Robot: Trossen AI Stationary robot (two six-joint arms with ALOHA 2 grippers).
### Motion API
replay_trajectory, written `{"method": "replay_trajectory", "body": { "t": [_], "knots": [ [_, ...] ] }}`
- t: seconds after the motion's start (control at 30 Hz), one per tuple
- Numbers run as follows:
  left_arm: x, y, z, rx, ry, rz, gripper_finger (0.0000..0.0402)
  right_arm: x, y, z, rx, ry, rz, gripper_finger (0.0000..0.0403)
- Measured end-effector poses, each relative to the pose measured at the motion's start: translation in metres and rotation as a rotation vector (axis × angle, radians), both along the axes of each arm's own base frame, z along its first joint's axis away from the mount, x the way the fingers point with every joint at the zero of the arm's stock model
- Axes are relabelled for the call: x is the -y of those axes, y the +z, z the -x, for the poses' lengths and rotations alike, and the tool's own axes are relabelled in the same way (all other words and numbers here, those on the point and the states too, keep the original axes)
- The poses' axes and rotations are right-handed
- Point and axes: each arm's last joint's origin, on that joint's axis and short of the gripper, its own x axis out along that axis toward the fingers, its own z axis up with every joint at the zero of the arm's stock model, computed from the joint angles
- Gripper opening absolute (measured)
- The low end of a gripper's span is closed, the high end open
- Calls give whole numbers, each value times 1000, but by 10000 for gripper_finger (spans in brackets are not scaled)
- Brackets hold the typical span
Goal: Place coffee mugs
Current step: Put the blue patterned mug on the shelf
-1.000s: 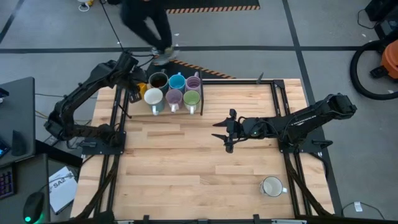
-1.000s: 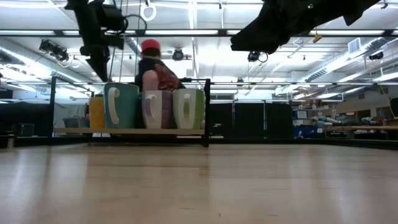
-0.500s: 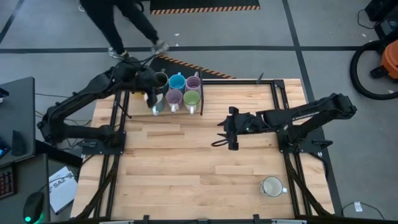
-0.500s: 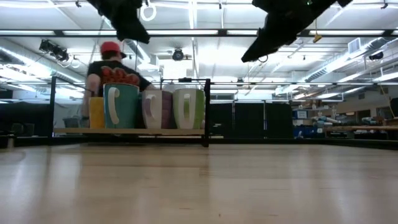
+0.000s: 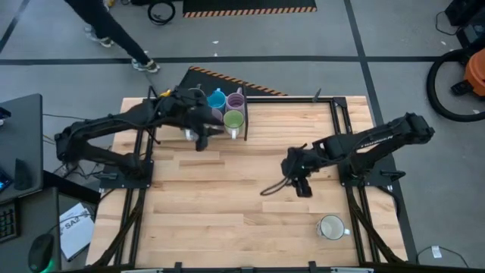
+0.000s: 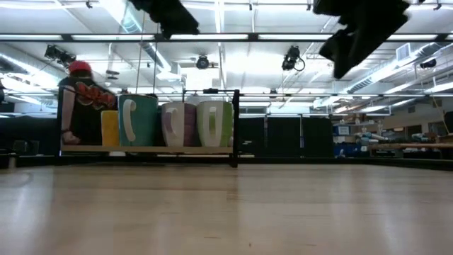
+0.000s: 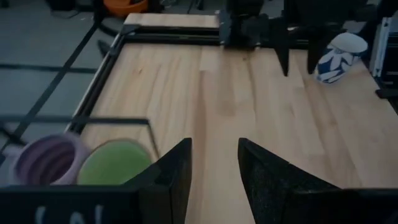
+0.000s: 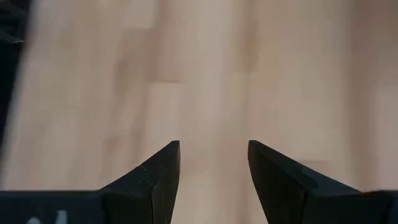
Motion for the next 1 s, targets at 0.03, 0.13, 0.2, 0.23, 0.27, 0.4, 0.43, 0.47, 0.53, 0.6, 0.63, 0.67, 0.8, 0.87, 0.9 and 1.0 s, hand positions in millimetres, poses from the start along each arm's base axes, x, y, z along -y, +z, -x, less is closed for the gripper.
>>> {"method": "replay_trajectory", "body": {
  "t": [0.03,0.13,0.2,0.23,0.27,0.4,0.43,0.47,0.53,0.6,0.63,0.67,0.8,0.87,0.9,1.0],
  "knots": [
    [3,-2,-6,7,-16,-4,137,-4,0,1,-7,6,-26,194],
    [12,-6,-19,25,-59,-10,137,-17,0,5,-34,1,-62,193],
    [19,-10,-28,29,-80,0,137,-26,-1,9,-58,-9,-75,191],
    [23,-13,-32,22,-84,9,137,-31,-2,12,-70,-13,-85,190],
    [26,-16,-35,7,-86,15,137,-36,-2,14,-85,-19,-94,190],
    [41,-25,-46,-30,-78,29,137,-51,4,23,-168,-65,-74,189],
    [46,-27,-47,-33,-80,34,137,-55,5,24,-185,-67,-57,189],
    [50,-27,-49,-37,-79,41,137,-60,7,25,-204,-68,-34,189],
    [61,-28,-51,-35,-83,44,137,-72,10,24,-230,-41,-1,189],
    [72,-28,-51,-36,-88,37,137,-83,12,22,-261,-3,32,189],
    [77,-28,-52,-34,-91,37,137,-87,13,23,-289,15,54,189],
    [82,-28,-52,-34,-93,43,137,-91,13,22,-309,35,73,189],
    [97,-28,-51,-34,-110,88,137,-107,11,22,-390,126,114,189],
    [103,-28,-51,-35,-112,111,137,-116,9,22,-427,171,105,189],
    [105,-28,-50,-35,-107,123,137,-119,8,22,-451,185,104,189],
    [111,-29,-50,-39,-86,138,137,-130,4,21,-504,221,105,189]
  ]
}}
